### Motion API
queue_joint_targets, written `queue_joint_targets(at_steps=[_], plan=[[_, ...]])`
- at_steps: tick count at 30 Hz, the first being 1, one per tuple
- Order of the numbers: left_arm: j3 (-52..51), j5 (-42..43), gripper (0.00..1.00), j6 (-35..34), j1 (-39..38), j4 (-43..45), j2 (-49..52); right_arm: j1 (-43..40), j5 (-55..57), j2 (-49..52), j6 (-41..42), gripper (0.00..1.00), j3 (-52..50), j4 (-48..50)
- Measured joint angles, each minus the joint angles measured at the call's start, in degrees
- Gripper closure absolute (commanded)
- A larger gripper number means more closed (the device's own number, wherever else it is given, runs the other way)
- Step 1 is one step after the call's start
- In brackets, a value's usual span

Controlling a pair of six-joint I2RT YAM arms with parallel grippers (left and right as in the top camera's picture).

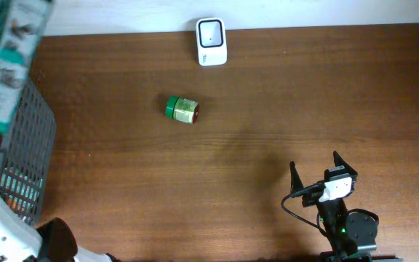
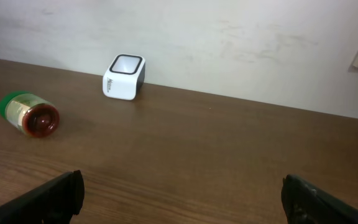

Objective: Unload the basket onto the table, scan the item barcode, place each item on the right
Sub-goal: 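Carry the glove pack past the scanner and drop it on the table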

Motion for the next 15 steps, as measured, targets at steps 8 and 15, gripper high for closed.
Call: queue_joint_targets(at_steps=[8, 15], plan=[[-31.5, 6.6, 1.00, -3.5, -29.8, 15.1, 1.9, 0.0, 0.0, 0.0, 0.0, 0.02, 0.0, 0.0], [-61.4, -4.3, 1.00, -31.5, -51.3, 43.5, 2.4, 0.0, 0.0, 0.1, 0.0, 0.02, 0.0, 0.0]])
